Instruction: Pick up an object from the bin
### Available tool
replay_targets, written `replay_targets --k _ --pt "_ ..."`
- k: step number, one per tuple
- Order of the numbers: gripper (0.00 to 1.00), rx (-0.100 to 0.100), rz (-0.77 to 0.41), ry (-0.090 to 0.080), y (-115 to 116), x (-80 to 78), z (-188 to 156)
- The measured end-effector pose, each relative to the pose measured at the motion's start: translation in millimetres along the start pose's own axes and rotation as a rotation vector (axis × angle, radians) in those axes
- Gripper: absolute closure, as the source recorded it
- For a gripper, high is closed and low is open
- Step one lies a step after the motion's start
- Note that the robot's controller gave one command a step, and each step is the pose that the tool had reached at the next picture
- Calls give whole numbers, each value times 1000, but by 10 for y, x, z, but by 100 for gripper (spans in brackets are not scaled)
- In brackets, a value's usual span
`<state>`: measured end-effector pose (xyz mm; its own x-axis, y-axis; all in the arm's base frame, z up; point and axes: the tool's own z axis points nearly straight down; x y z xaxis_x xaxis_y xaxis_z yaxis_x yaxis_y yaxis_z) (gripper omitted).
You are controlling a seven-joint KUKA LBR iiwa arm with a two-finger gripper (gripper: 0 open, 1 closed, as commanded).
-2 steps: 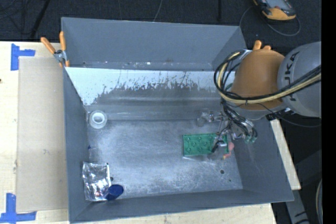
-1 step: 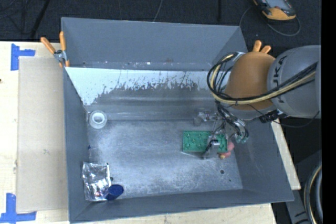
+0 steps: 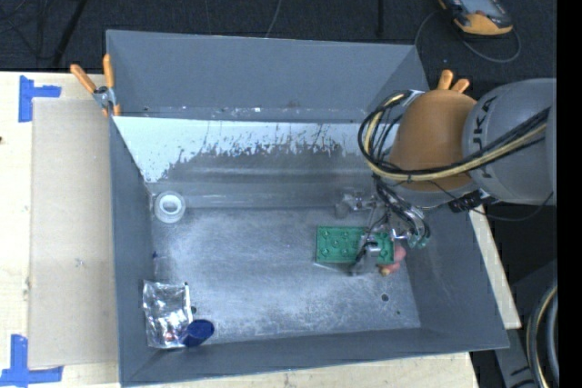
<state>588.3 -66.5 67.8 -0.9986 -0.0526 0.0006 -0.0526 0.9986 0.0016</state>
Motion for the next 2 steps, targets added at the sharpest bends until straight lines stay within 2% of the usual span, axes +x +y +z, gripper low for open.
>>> replay_targets --k 1,2 --pt "100 0 -1 0 1 1 1" --pt "100 2 -4 -6 5 -16 -508"
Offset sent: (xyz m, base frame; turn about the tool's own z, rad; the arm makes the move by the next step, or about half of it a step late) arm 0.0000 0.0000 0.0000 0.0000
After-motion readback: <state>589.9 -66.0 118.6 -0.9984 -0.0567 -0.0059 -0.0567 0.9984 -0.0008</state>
